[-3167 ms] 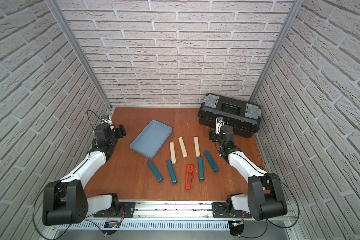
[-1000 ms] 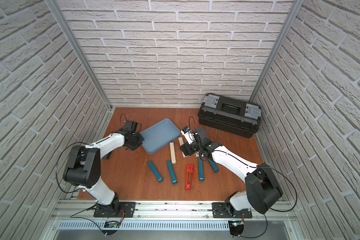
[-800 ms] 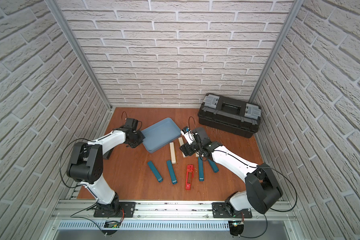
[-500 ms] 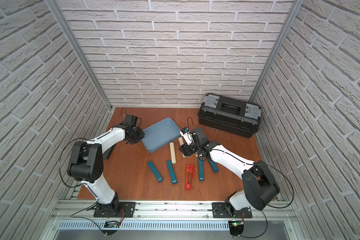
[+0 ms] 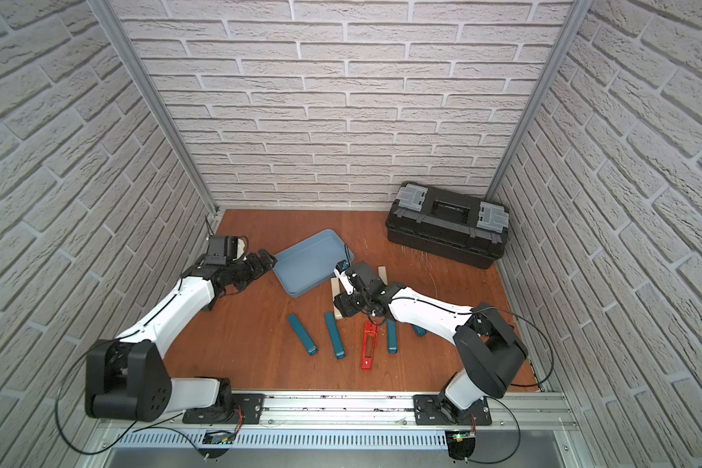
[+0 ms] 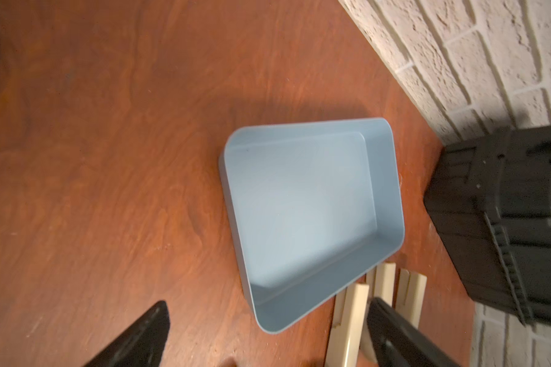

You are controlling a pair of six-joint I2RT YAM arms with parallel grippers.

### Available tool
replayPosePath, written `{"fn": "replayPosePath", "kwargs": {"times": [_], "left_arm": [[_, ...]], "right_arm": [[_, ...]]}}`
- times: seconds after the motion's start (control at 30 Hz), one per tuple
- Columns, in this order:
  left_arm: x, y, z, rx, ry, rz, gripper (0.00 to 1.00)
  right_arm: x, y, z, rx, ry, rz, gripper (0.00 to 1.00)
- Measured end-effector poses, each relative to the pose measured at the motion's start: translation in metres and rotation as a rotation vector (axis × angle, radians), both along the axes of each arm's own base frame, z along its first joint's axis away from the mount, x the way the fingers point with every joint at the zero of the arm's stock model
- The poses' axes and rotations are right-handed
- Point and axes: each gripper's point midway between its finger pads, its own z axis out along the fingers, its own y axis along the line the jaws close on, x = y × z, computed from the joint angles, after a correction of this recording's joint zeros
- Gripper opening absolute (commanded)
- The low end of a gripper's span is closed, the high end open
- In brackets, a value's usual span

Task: Put the pruning pliers into the storage box
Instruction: Pick up the pruning pliers from the center of the board.

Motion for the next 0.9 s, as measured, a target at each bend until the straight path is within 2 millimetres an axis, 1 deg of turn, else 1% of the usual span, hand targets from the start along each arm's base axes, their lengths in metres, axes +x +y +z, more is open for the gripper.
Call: {"fn": "replayPosePath", "kwargs": {"times": [0.1, 0.2, 0.33, 0.43, 0.67, 0.8, 0.9], "left_arm": [[-0.021, -0.017, -0.004, -0.06, 0.002, -0.089, 0.98], [-0.045, -0.038, -0.002, -0.122, -0.012, -0.183, 0.98], [-0.073, -0.06, 0.008, -0.197, -0.071, -0.29, 0.98], [-0.088, -0.074, 0.01, -0.24, -0.094, -0.355, 0.98], [-0.111, -0.097, -0.004, -0.293, -0.083, -0.463, 0.98], [-0.116, -0.102, -0.004, -0.295, -0.083, -0.497, 0.98], [-0.118, -0.104, -0.005, -0.294, -0.078, -0.516, 0.98]], "right_arm": [[-0.001, 0.002, -0.01, -0.018, 0.016, -0.031, 0.64], [-0.004, 0.003, -0.018, -0.037, 0.026, -0.057, 0.63], [-0.007, 0.008, -0.018, -0.046, 0.015, -0.078, 0.62], [-0.008, 0.009, -0.018, -0.05, 0.007, -0.094, 0.61], [-0.007, 0.007, -0.019, -0.077, -0.022, -0.138, 0.62], [-0.006, 0.009, -0.021, -0.082, -0.036, -0.157, 0.61], [-0.005, 0.01, -0.027, -0.09, -0.035, -0.166, 0.61]]}}
